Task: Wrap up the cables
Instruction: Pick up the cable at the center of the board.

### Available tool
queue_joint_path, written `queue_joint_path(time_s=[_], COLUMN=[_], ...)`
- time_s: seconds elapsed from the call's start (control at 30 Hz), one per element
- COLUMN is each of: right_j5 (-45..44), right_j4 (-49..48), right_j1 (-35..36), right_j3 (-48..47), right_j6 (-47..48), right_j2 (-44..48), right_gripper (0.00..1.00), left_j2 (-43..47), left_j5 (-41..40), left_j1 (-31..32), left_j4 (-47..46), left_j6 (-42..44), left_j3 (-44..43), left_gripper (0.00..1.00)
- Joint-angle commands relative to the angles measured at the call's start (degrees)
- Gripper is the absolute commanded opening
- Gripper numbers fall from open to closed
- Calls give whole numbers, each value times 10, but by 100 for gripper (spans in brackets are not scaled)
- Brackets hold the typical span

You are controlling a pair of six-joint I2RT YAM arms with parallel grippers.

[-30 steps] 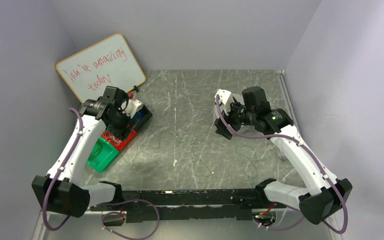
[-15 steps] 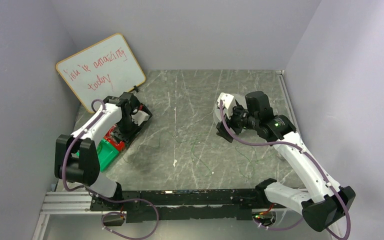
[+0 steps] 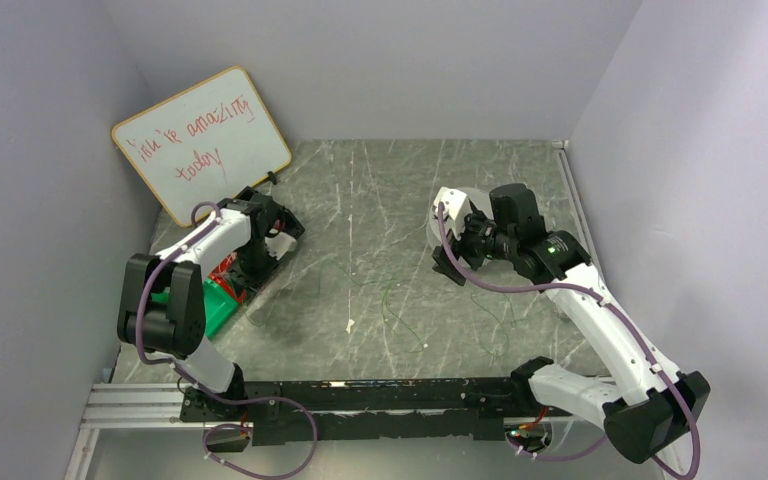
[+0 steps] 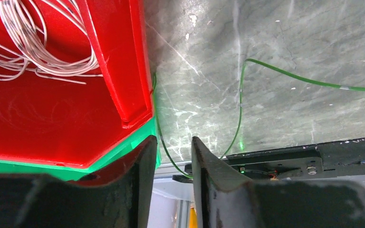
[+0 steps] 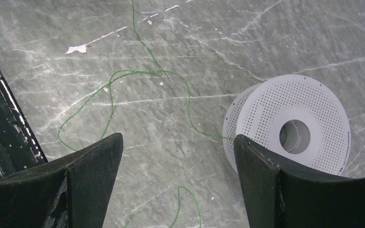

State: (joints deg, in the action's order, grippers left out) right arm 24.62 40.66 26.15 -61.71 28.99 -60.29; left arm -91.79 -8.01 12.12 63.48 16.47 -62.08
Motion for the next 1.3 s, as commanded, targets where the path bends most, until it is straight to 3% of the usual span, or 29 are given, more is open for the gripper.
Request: queue_joint_path(time_s=[0.0, 0.3, 0.5, 0.73, 1.0, 1.27], right_j5=[15, 22, 48, 96, 143, 197], right_j4=[-23, -21, -9, -30, -148, -268], right_j1=[2, 2, 3, 3, 2, 3], right_j3=[3, -1, -19, -48, -60, 5], right_j6=[8, 8, 11, -4, -70, -51], right_j2=[9, 10, 4, 0, -13, 6], right_gripper=[89, 89, 90, 91, 91, 88], left_j2=[-1, 12, 38, 77, 75, -19], left_j5=[-18, -20, 26, 163, 291, 432], left_j1=[-3, -3, -2, 12, 99, 197], left_j4=[-4, 26, 99, 146, 89, 84], left_j6=[-14, -23, -16, 12, -13, -21], left_j3=[5, -36, -124, -266, -383, -468], left_gripper=[33, 3, 3, 3, 3, 3])
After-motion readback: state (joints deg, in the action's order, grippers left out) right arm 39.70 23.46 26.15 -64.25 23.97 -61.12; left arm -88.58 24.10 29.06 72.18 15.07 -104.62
